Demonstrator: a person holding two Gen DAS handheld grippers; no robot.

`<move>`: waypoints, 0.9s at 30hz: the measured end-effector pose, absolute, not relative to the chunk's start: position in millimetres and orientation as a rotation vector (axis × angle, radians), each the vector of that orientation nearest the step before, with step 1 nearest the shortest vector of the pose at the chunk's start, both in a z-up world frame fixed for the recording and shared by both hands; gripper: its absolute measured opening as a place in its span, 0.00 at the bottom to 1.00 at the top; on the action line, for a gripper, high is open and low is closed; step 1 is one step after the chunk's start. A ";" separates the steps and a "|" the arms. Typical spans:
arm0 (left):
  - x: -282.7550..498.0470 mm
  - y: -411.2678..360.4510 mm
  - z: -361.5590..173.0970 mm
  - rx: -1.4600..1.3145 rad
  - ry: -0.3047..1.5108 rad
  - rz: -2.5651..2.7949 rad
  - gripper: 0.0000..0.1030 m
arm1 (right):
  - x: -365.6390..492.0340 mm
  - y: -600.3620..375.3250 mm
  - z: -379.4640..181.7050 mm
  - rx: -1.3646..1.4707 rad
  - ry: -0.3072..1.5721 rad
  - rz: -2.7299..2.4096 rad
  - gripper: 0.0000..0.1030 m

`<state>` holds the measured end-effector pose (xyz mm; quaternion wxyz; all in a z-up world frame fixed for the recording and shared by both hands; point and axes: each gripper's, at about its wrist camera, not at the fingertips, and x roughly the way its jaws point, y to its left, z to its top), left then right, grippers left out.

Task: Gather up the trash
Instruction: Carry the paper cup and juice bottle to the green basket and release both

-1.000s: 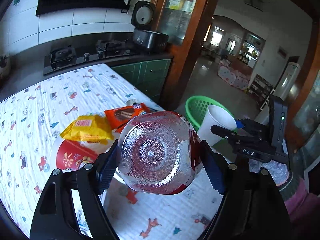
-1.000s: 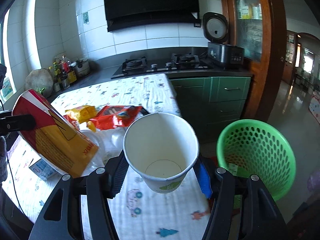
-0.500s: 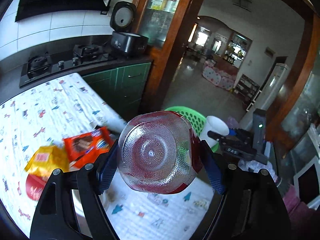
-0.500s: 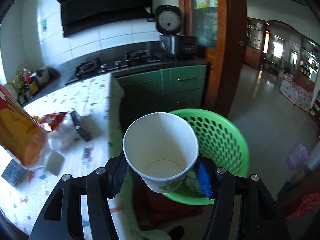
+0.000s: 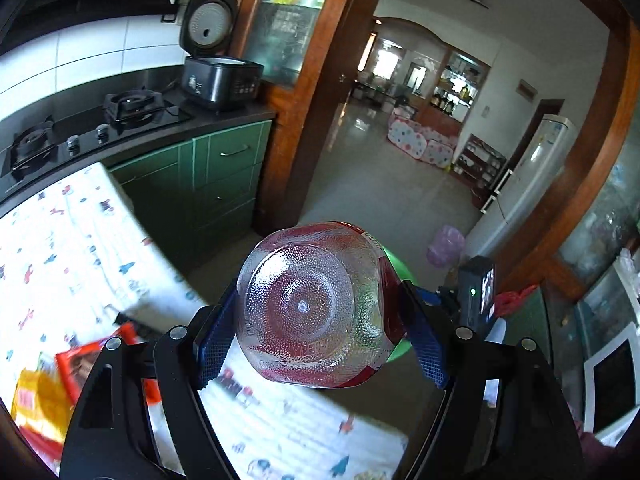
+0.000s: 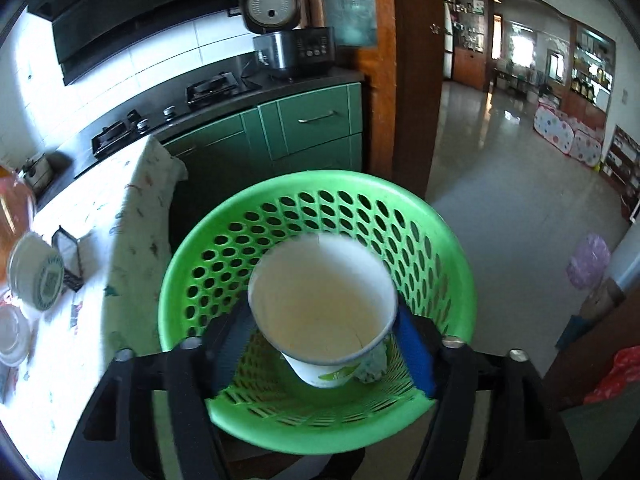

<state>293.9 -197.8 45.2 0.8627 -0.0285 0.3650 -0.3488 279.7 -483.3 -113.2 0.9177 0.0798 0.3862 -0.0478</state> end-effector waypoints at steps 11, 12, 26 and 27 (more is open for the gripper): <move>330.9 -266.0 13.2 -0.013 0.843 -0.724 0.73 | 247.5 -496.8 -101.8 0.117 0.731 -0.137 0.70; 332.8 -270.9 9.3 -0.006 0.851 -0.722 0.73 | 241.7 -498.0 -99.8 0.117 0.722 -0.137 0.70; 363.2 -343.7 -63.9 0.059 0.999 -0.669 0.73 | 193.8 -514.4 -92.2 0.151 0.676 -0.162 0.71; 365.6 -348.1 -68.0 0.053 1.007 -0.663 0.73 | 191.4 -515.4 -92.6 0.154 0.677 -0.162 0.71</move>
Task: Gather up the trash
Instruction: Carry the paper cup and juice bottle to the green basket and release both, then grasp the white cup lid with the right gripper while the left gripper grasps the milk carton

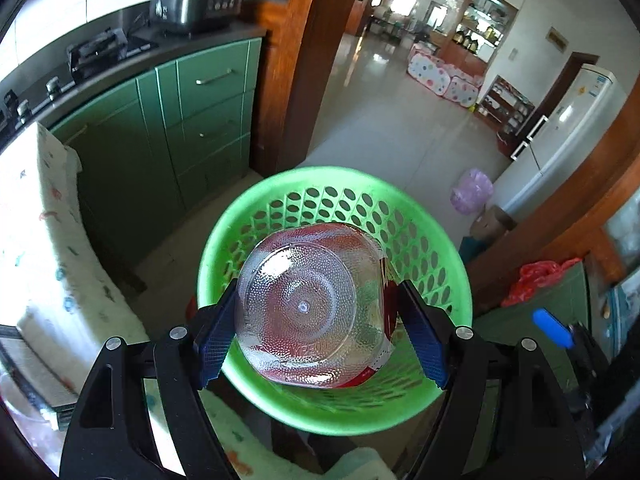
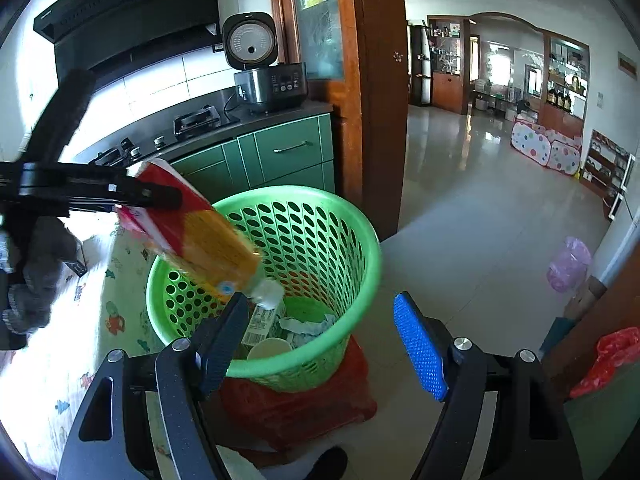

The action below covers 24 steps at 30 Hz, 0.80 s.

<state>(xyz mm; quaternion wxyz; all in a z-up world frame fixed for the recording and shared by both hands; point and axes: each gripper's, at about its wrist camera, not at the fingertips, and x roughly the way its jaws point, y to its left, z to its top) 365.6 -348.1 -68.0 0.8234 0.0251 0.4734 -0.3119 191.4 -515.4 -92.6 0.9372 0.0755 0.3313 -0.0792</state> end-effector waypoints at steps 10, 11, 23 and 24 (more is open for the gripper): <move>367.9 -354.5 -93.2 -0.055 1.080 -0.723 0.79 | 175.7 -517.9 -95.7 0.167 0.686 -0.176 0.71; 363.7 -352.0 -90.3 -0.042 1.068 -0.721 0.79 | 174.1 -516.6 -95.5 0.169 0.686 -0.172 0.71; 301.6 -254.6 -27.7 -0.024 0.930 -0.599 0.79 | 164.8 -456.0 -71.9 0.138 0.657 -0.063 0.71; 293.4 -243.0 -23.0 -0.022 0.915 -0.578 0.79 | 164.8 -447.4 -69.0 0.131 0.657 -0.048 0.71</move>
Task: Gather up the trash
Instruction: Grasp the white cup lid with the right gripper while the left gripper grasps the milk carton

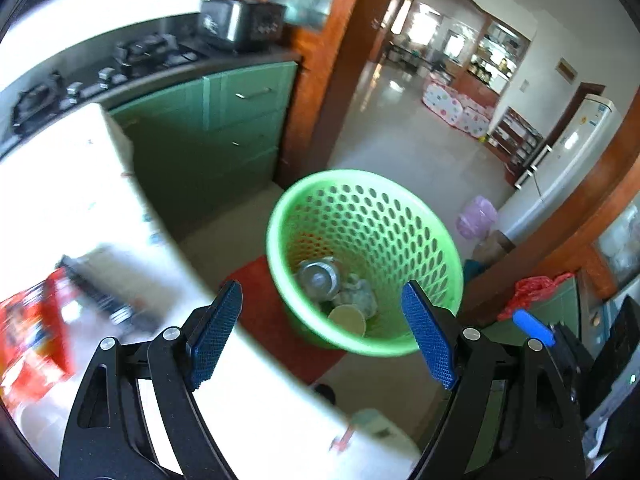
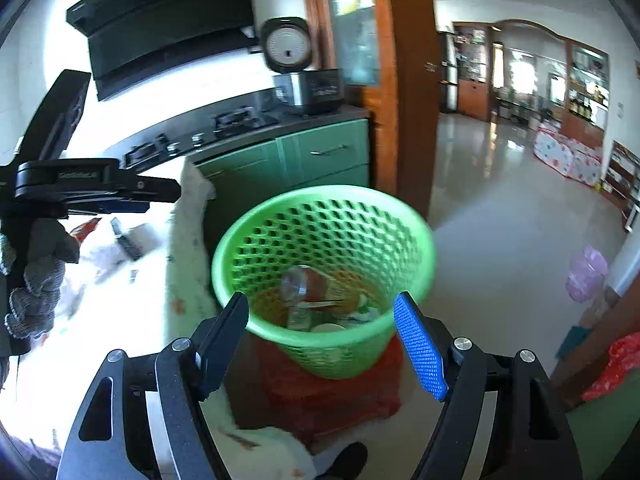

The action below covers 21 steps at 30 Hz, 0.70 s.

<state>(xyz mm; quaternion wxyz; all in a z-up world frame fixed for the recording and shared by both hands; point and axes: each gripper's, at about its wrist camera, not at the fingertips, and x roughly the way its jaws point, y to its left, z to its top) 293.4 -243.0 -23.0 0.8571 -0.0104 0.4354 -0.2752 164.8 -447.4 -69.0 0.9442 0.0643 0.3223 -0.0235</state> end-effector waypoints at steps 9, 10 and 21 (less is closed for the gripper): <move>240.6 -146.2 0.6 -0.009 0.825 -0.421 0.79 | 169.1 -375.1 -51.1 0.091 0.642 0.109 0.71; 235.7 -135.6 2.6 -0.003 0.815 -0.401 0.79 | 170.0 -364.5 -50.1 0.080 0.641 0.129 0.71; 196.8 -11.6 -1.6 0.020 0.797 -0.239 0.79 | 182.7 -281.2 -45.4 0.035 0.657 0.294 0.71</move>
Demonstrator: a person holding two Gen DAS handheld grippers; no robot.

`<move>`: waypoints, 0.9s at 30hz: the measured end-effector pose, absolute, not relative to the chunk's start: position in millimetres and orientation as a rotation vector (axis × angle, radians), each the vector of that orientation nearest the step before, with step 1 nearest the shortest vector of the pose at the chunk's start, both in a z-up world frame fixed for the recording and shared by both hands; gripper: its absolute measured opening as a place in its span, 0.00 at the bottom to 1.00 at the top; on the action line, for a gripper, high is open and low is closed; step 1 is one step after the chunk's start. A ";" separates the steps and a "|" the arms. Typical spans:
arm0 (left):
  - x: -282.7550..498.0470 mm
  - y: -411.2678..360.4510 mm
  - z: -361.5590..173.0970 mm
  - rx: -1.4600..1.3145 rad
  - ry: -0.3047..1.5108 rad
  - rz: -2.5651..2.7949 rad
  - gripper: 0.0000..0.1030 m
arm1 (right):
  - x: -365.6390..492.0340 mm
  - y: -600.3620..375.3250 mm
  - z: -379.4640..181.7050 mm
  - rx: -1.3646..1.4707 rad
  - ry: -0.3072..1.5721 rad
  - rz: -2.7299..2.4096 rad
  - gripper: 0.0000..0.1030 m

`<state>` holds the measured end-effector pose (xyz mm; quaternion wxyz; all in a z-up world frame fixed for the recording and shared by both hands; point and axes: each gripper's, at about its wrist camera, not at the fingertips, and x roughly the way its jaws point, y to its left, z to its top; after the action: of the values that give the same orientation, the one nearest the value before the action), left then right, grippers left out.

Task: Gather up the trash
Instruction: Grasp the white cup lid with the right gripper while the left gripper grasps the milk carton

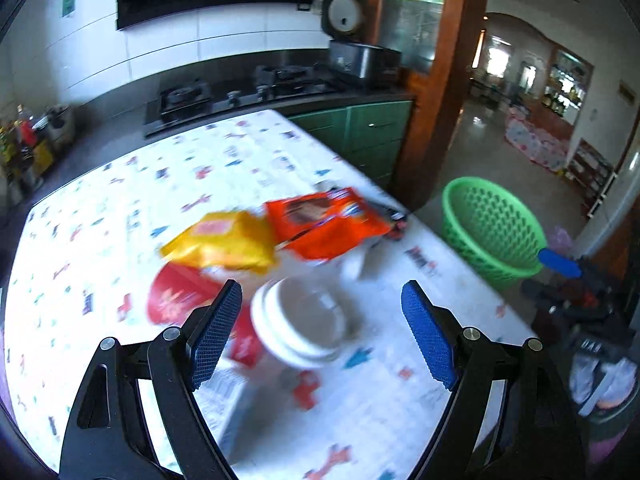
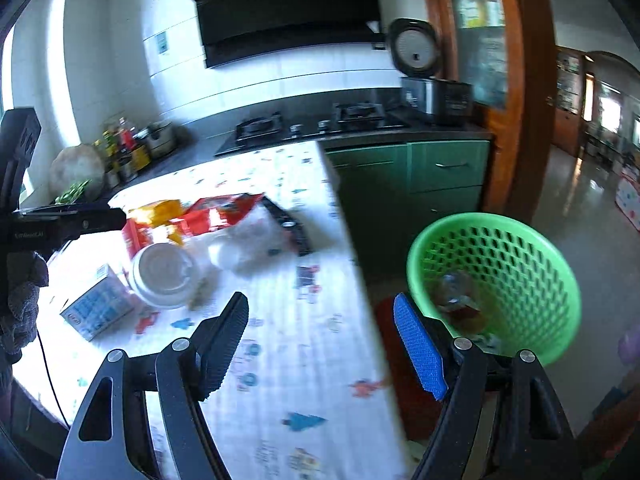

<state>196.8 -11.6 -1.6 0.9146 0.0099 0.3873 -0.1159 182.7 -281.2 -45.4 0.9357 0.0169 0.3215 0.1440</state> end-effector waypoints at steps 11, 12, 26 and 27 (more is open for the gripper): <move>182.3 53.9 -51.6 0.049 0.912 -0.178 0.79 | 199.9 -214.5 -55.4 0.034 0.722 0.467 0.71; 184.3 56.6 -56.8 0.052 0.927 -0.187 0.79 | 201.7 -208.5 -57.0 0.033 0.731 0.482 0.71; 190.2 60.2 -90.2 0.074 1.016 -0.234 0.60 | 232.0 -138.2 -87.6 0.024 0.852 0.675 0.78; 191.0 60.7 -91.9 0.067 1.021 -0.243 0.51 | 235.0 -135.1 -89.8 0.028 0.860 0.688 0.79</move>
<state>191.0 60.7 -91.9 0.8649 0.0318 0.4873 -0.1158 235.0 -135.1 -89.8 0.8521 0.0131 0.4085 0.3269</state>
